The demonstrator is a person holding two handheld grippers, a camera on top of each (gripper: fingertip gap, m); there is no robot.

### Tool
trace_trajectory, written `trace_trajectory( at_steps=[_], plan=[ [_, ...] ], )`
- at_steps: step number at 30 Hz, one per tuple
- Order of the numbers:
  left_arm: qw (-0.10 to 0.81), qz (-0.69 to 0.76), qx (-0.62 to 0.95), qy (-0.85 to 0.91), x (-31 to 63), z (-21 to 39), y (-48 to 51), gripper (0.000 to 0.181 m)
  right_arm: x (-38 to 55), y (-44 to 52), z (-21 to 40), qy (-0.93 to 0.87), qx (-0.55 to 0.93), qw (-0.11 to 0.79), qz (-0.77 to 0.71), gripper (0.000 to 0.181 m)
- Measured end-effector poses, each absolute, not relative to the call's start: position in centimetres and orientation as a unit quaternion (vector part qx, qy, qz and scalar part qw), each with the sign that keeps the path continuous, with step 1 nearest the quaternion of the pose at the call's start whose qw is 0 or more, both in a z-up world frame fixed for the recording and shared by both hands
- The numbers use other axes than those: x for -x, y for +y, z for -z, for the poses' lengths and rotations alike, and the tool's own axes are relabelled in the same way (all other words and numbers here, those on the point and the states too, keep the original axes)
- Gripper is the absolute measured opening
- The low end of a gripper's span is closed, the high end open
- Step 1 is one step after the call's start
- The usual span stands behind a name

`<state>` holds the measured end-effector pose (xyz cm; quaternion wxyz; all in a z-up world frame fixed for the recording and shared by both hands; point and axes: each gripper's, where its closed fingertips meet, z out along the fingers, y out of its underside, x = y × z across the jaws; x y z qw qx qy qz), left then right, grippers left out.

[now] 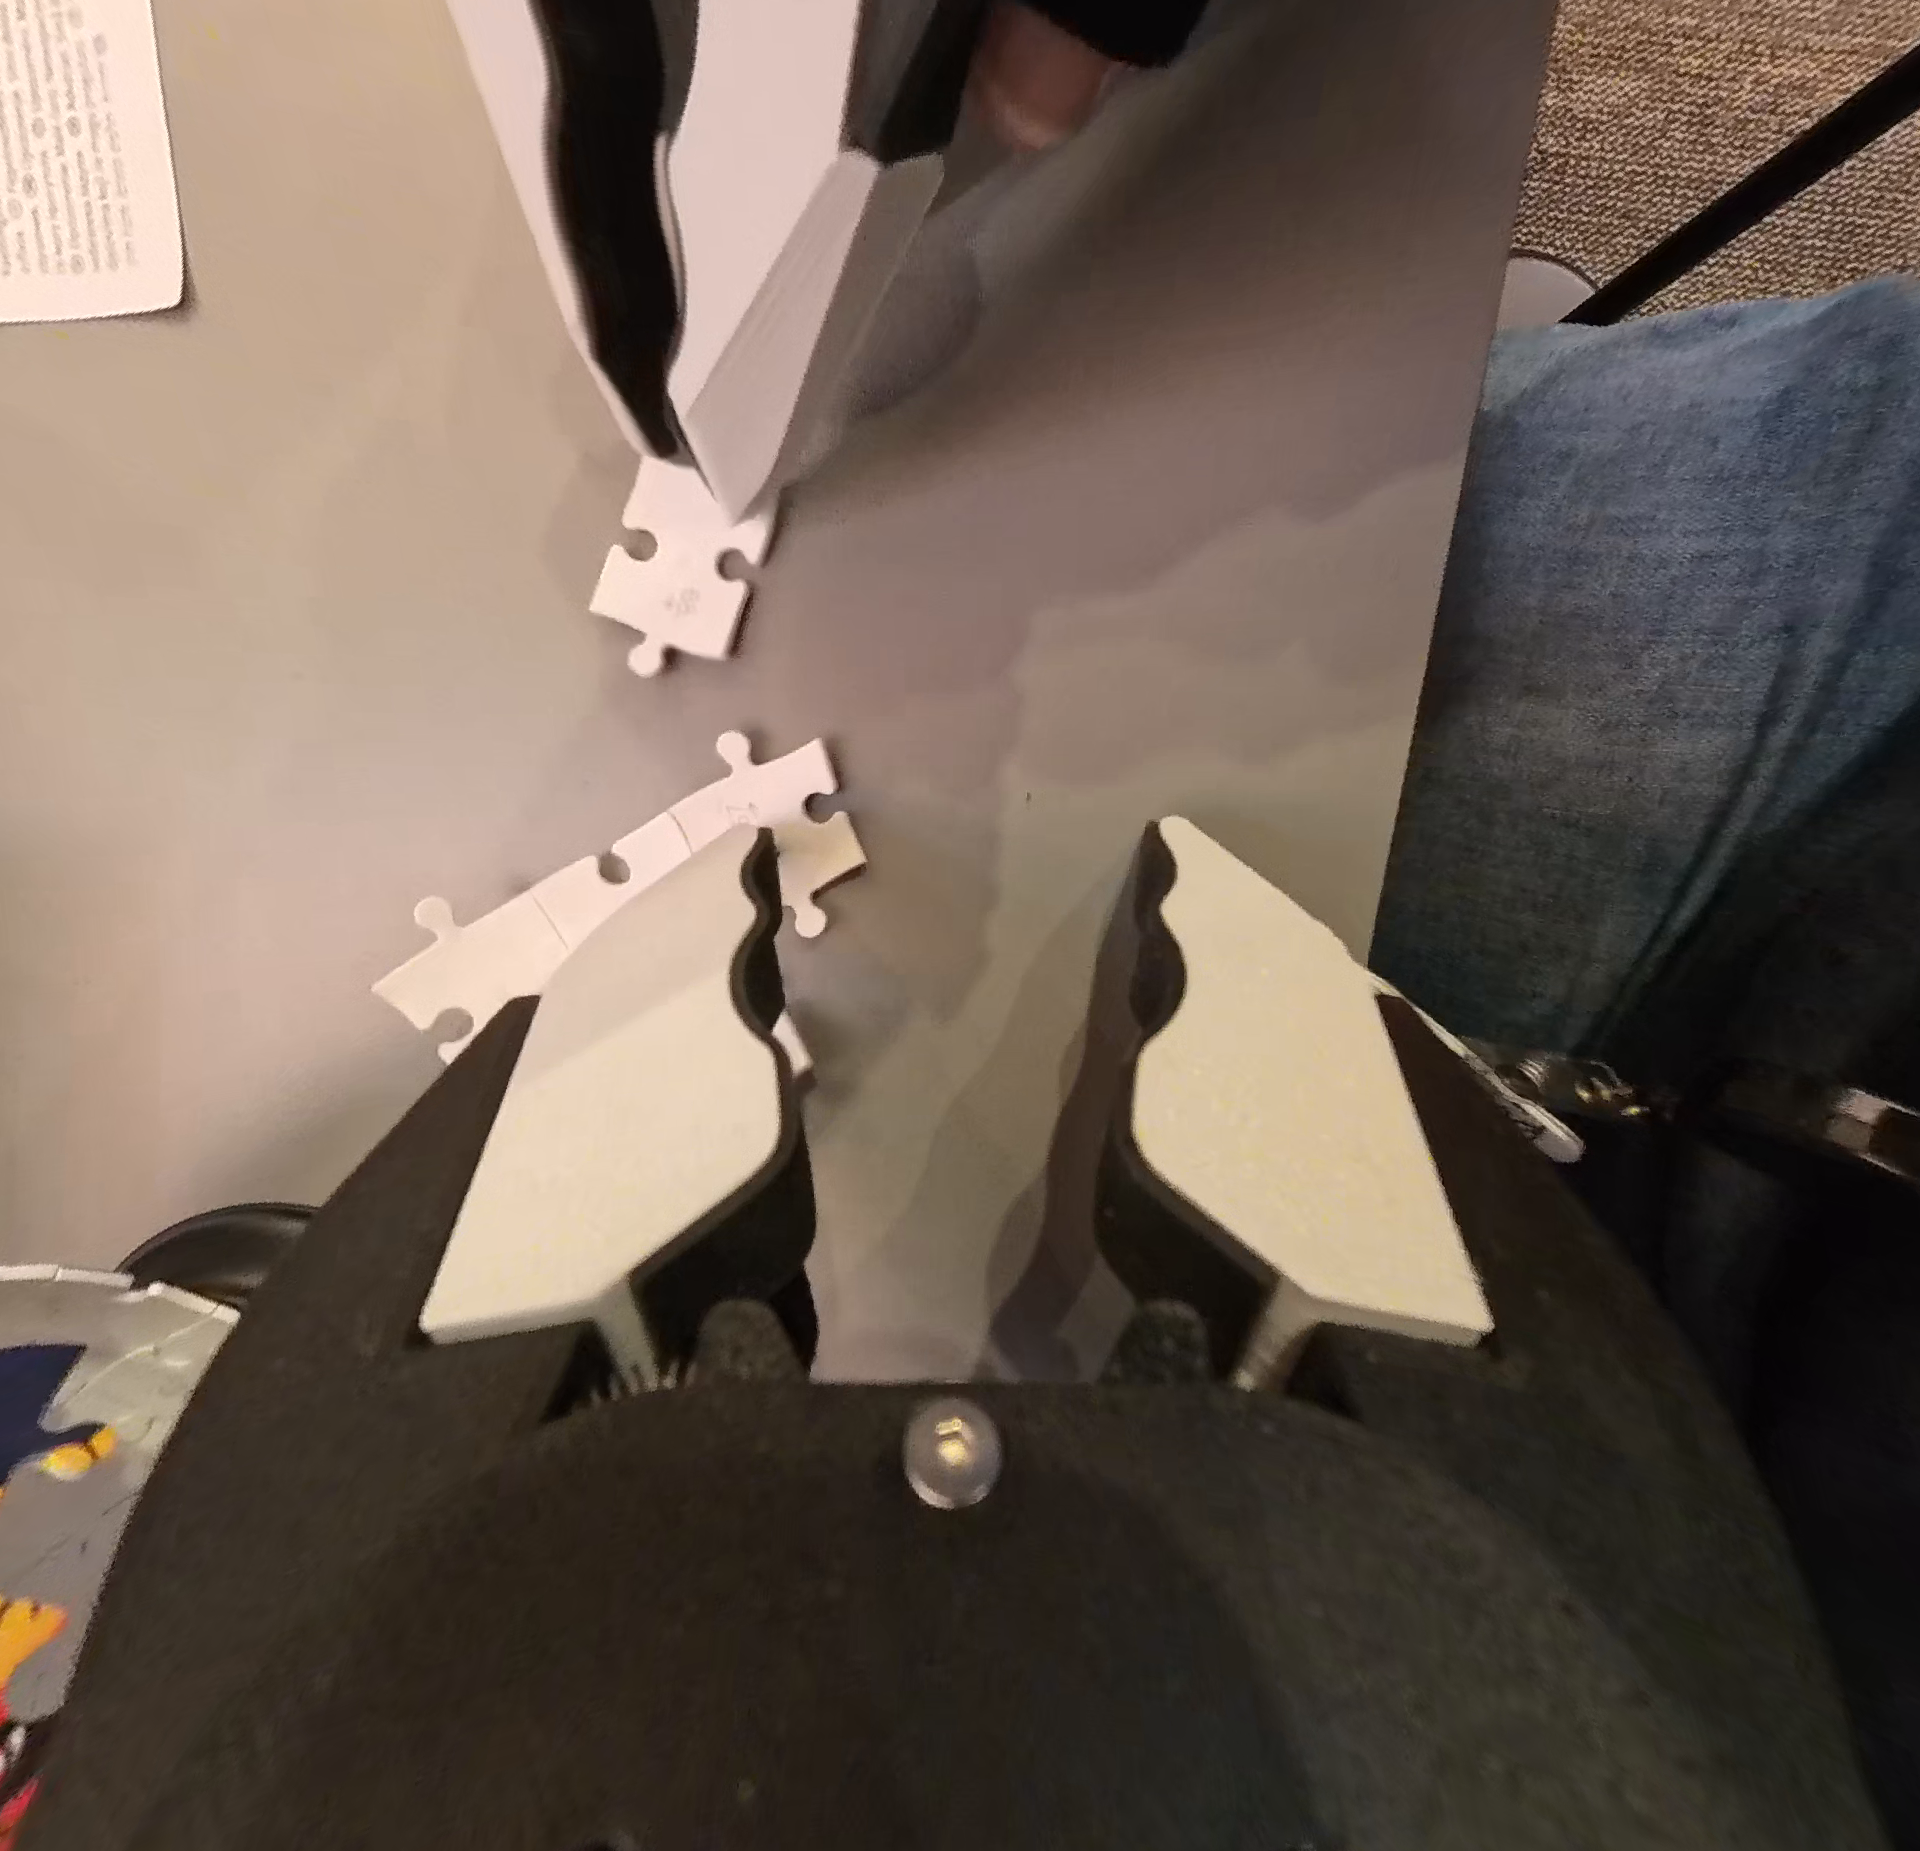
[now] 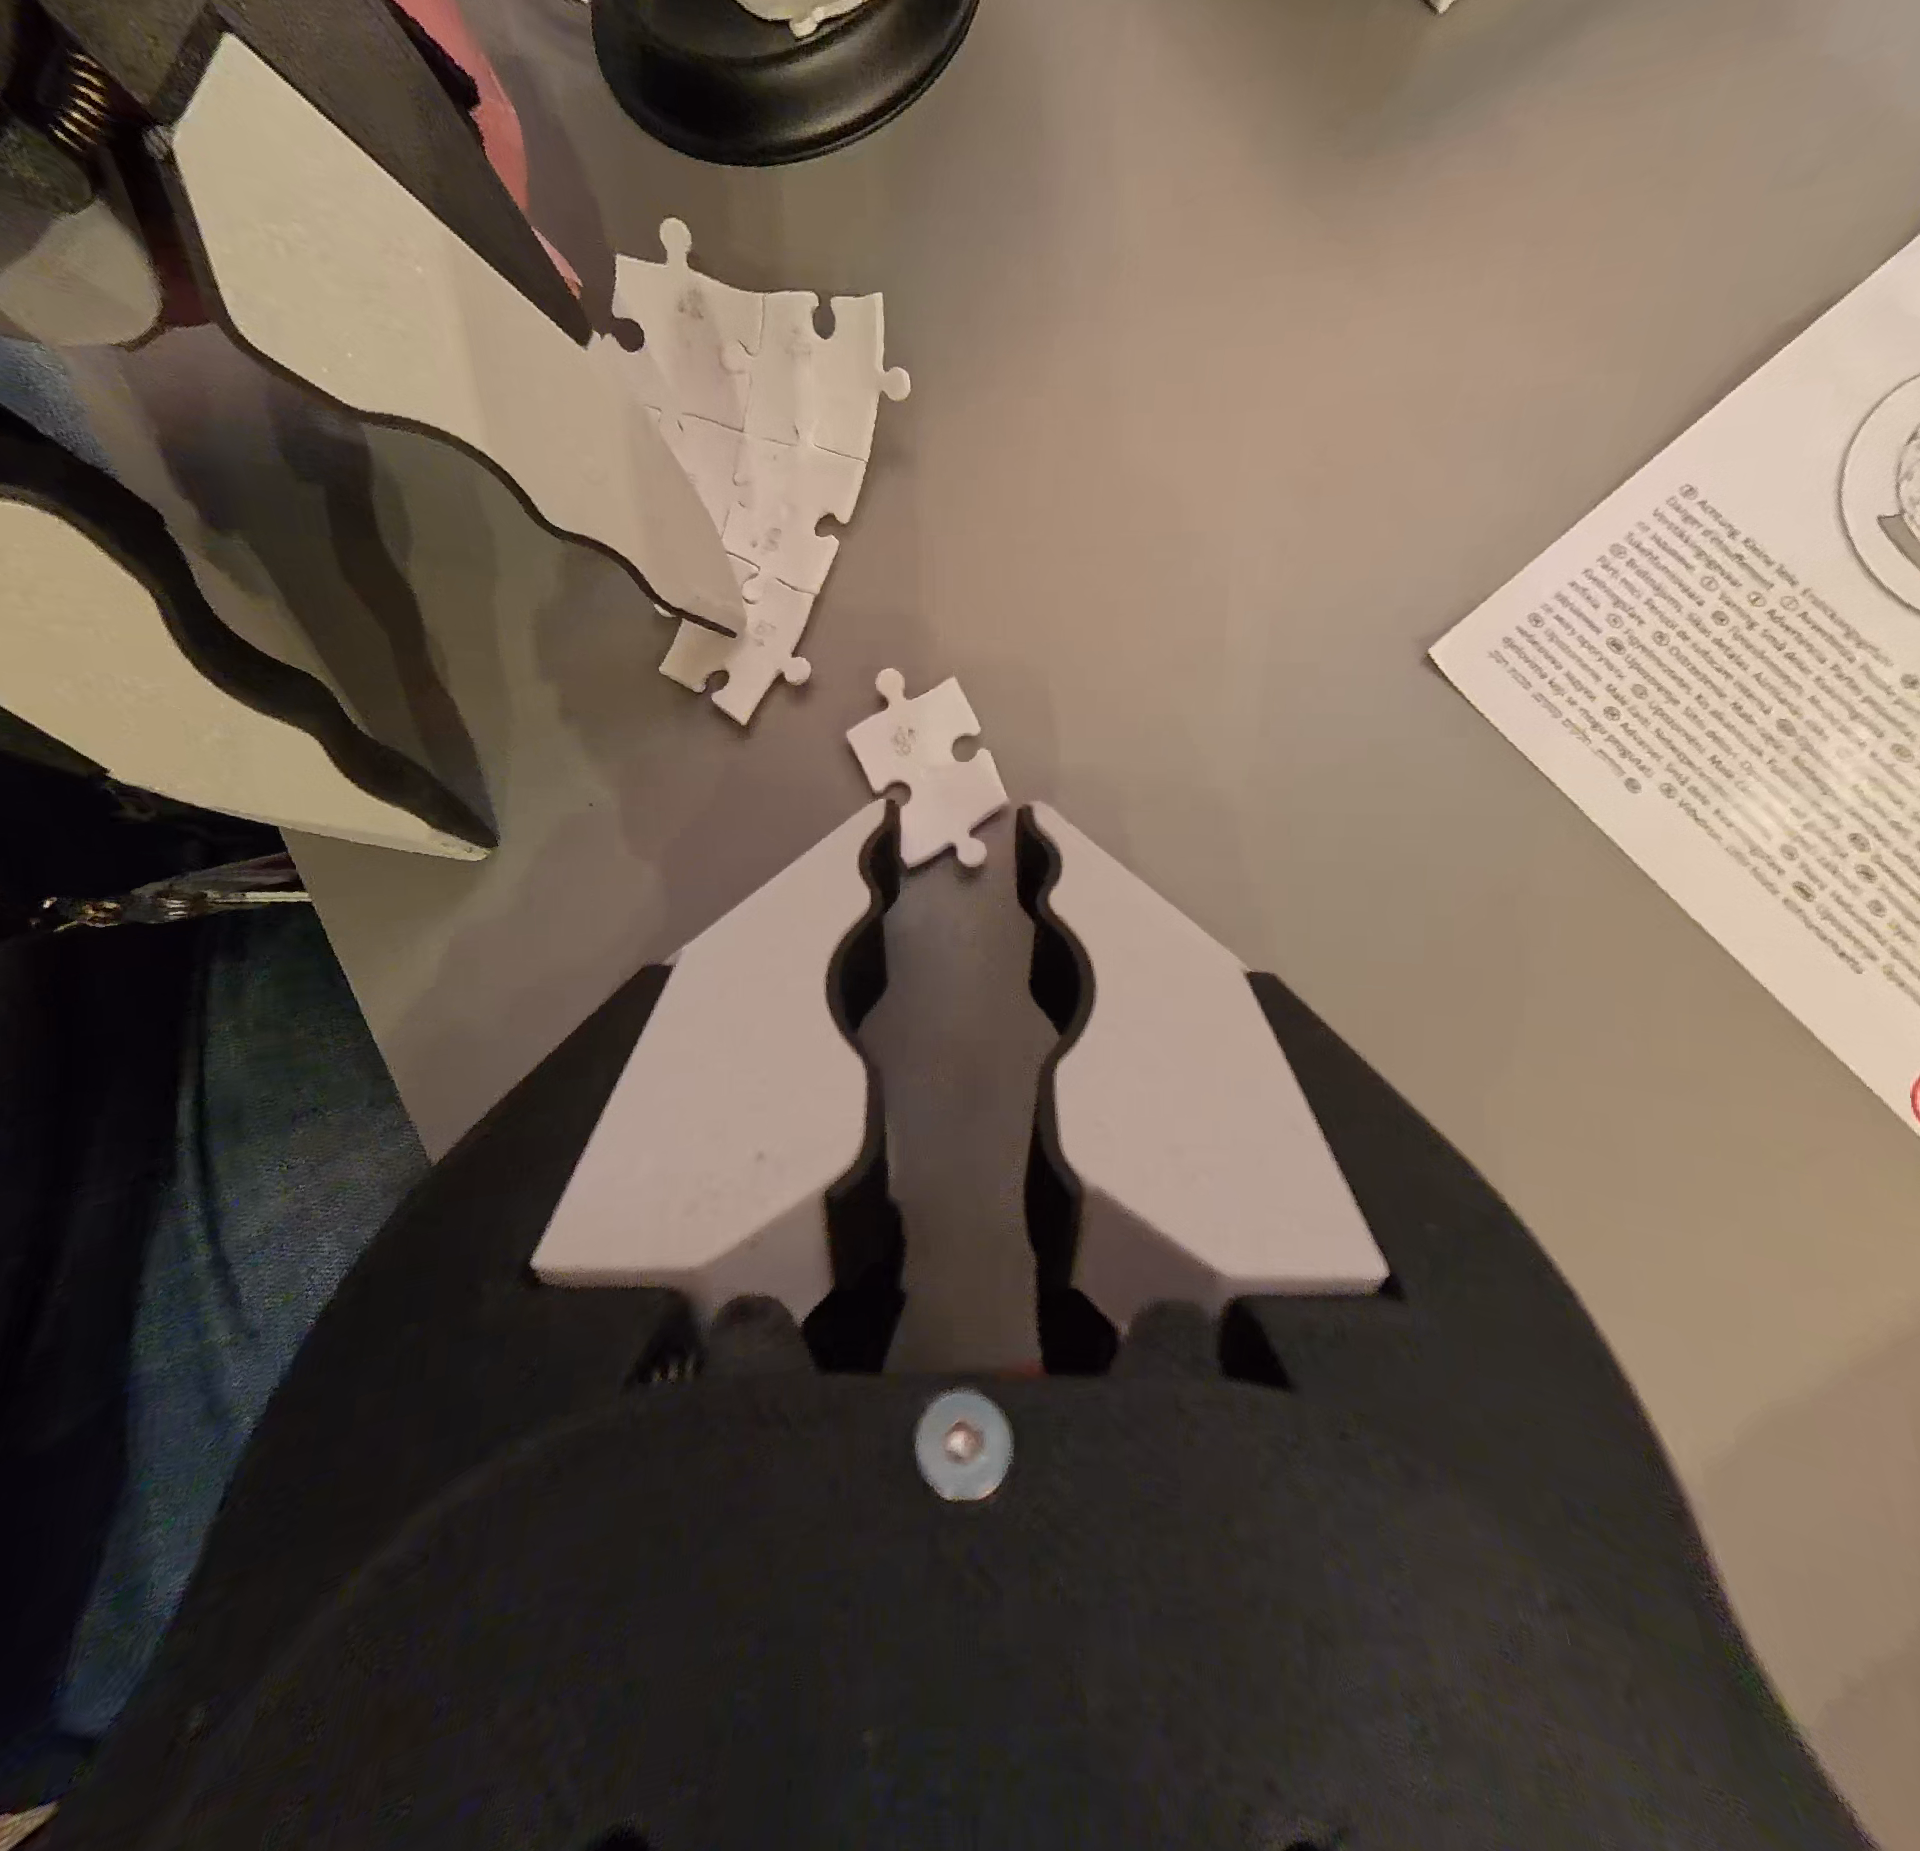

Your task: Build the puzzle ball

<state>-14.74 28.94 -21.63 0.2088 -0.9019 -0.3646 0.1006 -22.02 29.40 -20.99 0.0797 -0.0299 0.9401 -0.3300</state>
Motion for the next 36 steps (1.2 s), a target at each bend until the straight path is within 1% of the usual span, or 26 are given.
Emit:
trace_trajectory(
  at_steps=[4, 6, 11, 16, 17, 18, 19, 21, 22, 24, 29, 30, 36],
  plan=[
    [0.209, -0.1, 0.902, -0.364, 14.7, 21.6, 28.9, 0.066, 21.7, 28.7, 21.2, 0.94, 0.035, 0.085, 0.329, 0.022],
    [0.208, -0.1, 0.903, -0.364, 14.7, 21.6, 28.9, 0.066, 21.8, 28.5, 21.3, 0.941, 0.034, 0.08, 0.327, 0.011],
    [0.21, -0.101, 0.901, -0.365, 14.7, 21.6, 28.9, 0.066, 21.9, 28.6, 21.3, 0.942, 0.025, 0.079, 0.324, 0.0],
    [0.211, -0.102, 0.901, -0.366, 14.7, 21.6, 28.9, 0.066, 21.9, 29.2, 21.2, 0.943, 0.003, 0.079, 0.323, 0.0],
    [0.211, -0.102, 0.901, -0.366, 14.7, 21.6, 28.9, 0.066, 21.8, 29.3, 21.1, 0.941, -0.001, 0.08, 0.328, 0.003],
    [0.211, -0.102, 0.901, -0.365, 14.7, 21.6, 28.9, 0.066, 21.6, 29.4, 21.0, 0.94, -0.005, 0.085, 0.329, 0.012],
    [0.212, -0.102, 0.901, -0.366, 14.7, 21.6, 28.9, 0.066, 21.4, 29.4, 20.8, 0.939, -0.002, 0.087, 0.332, 0.017],
    [0.212, -0.102, 0.9, -0.366, 14.7, 21.6, 28.9, 0.066, 21.3, 29.5, 20.5, 0.94, 0.023, 0.073, 0.334, 0.021],
    [0.212, -0.102, 0.9, -0.366, 14.7, 21.6, 28.9, 0.066, 21.4, 29.6, 20.5, 0.941, 0.036, 0.067, 0.331, 0.026],
    [0.212, -0.102, 0.901, -0.365, 14.7, 21.6, 28.9, 0.066, 21.3, 29.4, 20.4, 0.939, 0.066, 0.073, 0.33, 0.029],
    [0.209, -0.101, 0.902, -0.363, 14.7, 21.6, 29.0, 0.066, 21.1, 29.3, 21.3, 0.94, 0.121, 0.094, 0.305, 0.02],
    [0.209, -0.101, 0.902, -0.364, 14.7, 21.6, 29.0, 0.066, 21.1, 29.3, 21.3, 0.94, 0.122, 0.097, 0.304, 0.013],
    [0.211, -0.101, 0.901, -0.365, 14.7, 21.6, 29.0, 0.066, 20.8, 29.2, 21.2, 0.938, 0.089, 0.109, 0.316, 0.003]
  ],
)
